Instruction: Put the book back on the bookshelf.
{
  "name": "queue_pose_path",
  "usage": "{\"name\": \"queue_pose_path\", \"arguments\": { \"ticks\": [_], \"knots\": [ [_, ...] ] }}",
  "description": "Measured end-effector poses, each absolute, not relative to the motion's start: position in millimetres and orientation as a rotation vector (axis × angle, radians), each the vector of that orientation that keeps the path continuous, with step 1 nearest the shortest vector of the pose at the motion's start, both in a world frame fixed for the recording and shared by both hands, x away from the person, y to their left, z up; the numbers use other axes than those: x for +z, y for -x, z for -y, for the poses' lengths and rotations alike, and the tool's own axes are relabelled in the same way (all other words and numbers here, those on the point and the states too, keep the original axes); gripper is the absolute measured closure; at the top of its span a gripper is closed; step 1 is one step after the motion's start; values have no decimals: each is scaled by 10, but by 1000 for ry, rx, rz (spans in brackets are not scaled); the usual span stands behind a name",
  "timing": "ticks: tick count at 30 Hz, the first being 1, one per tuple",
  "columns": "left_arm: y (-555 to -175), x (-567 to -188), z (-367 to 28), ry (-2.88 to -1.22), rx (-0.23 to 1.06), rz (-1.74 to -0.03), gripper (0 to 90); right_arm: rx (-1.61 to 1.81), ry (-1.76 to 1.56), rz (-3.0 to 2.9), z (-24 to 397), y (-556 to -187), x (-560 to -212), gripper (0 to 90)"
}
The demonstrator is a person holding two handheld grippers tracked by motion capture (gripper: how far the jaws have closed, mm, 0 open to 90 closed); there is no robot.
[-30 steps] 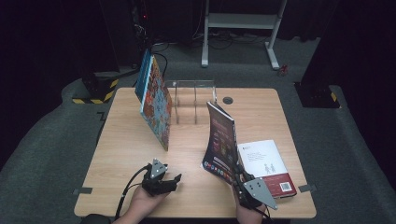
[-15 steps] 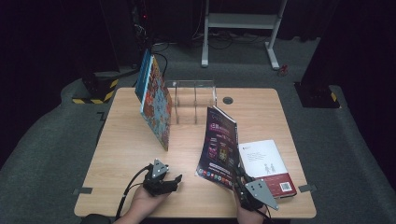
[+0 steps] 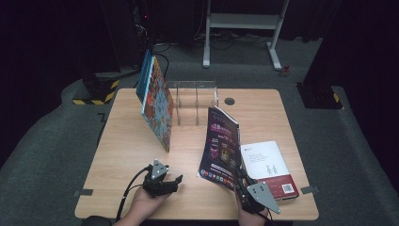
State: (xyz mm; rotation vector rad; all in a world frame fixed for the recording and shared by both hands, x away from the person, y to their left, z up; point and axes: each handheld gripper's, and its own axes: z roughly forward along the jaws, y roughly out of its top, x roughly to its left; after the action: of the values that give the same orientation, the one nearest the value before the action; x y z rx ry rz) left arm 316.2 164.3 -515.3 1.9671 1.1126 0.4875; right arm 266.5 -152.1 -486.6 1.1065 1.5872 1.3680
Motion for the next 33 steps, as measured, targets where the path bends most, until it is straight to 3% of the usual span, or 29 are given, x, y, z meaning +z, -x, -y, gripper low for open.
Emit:
{"name": "queue_pose_path", "arguments": {
  "ticks": [15,20,33],
  "knots": [
    [-3159,-5153,-1645,-1975,491,-1109,303,1397,-1028,-1463,1426,-2904,-4546,841],
    [-3169,-5150,-1669,-1979,496,-1111,304,1387,-1055,-1463,1395,-3069,-4649,841],
    [-3156,-5158,-1642,-1984,489,-1108,306,1380,-1082,-1480,1463,-2926,-4776,838]
  ]
}}
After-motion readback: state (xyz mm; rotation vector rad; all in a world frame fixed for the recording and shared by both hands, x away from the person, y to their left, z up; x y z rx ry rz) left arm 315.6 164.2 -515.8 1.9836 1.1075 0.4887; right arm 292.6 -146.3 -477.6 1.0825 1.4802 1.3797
